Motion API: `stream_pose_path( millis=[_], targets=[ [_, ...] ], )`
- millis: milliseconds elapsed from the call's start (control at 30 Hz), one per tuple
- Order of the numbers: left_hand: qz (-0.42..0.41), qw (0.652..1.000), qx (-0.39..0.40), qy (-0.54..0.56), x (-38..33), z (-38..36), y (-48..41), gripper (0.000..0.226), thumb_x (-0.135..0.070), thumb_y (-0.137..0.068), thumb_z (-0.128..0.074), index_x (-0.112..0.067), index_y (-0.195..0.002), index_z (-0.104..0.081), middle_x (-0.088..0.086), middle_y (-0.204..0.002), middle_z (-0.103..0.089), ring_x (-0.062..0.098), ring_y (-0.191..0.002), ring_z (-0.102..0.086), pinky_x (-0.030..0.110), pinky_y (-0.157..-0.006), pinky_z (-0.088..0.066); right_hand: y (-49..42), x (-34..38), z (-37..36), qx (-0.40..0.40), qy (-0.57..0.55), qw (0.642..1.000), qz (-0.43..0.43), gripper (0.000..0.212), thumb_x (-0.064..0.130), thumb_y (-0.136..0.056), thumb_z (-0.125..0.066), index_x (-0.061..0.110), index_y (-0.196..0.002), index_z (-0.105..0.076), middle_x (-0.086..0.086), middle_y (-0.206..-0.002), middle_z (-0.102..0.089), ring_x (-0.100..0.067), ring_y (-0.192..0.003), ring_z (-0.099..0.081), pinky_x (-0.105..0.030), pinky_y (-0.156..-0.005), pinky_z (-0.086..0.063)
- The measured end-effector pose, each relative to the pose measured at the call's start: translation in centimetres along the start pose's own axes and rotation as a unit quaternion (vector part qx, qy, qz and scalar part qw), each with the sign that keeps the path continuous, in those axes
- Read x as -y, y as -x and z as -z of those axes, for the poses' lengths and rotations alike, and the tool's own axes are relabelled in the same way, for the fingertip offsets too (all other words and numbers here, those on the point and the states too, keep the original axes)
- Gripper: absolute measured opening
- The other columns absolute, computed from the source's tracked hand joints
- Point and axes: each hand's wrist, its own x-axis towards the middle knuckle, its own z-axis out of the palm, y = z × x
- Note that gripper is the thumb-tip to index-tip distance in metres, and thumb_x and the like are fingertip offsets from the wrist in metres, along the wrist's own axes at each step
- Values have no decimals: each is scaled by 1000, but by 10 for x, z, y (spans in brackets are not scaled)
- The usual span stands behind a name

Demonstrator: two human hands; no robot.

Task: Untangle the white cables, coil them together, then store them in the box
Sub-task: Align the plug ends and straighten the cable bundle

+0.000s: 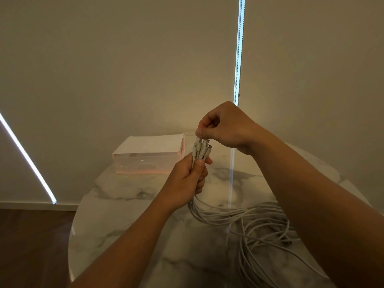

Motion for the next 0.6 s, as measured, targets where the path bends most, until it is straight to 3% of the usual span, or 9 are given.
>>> stream_pose_path(
  millis=[167, 367, 500, 600],
  targets=[
    [1, 1000, 19, -5, -1, 3, -2, 23, -20, -106, -32, -13, -103, -53, -3, -62, -36, 10, -49, -27, 25, -46, -25, 2, 3, -5, -6, 9, 1000, -30, 4, 8, -80, -78, 11, -77, -78, 8, -68, -70, 2, -59, -63, -10, -53, -45],
    [21, 999, -10, -41, 1, 1, 2, 28, -26, -105, -31, -12, -94, -53, -4, -63, -39, 9, -50, -32, 22, -47, -30, 3, 2, -5, -39, 35, 998, -47, 9, 12, -75, -81, 15, -68, -77, 3, -68, -70, -6, -70, -64, -15, -57, -45],
    [22, 997, -47, -57, 4, -3, 4, 30, -26, -105, -32, -14, -87, -51, -7, -60, -41, 9, -50, -33, 21, -45, -29, 6, -3, -1, -16, 23, 999, -39, 3, 13, -80, -77, 13, -78, -79, 4, -81, -74, -5, -81, -65, -14, -62, -46],
    [27, 995, -82, -39, 2, -4, 1, 32, -25, -106, -32, -16, -81, -50, -11, -55, -40, 7, -47, -31, 20, -43, -27, 7, -10, 3, -40, -8, 999, -8, 11, 23, -88, -71, 17, -92, -78, 8, -91, -72, 1, -84, -64, -17, -71, -48]
  ],
)
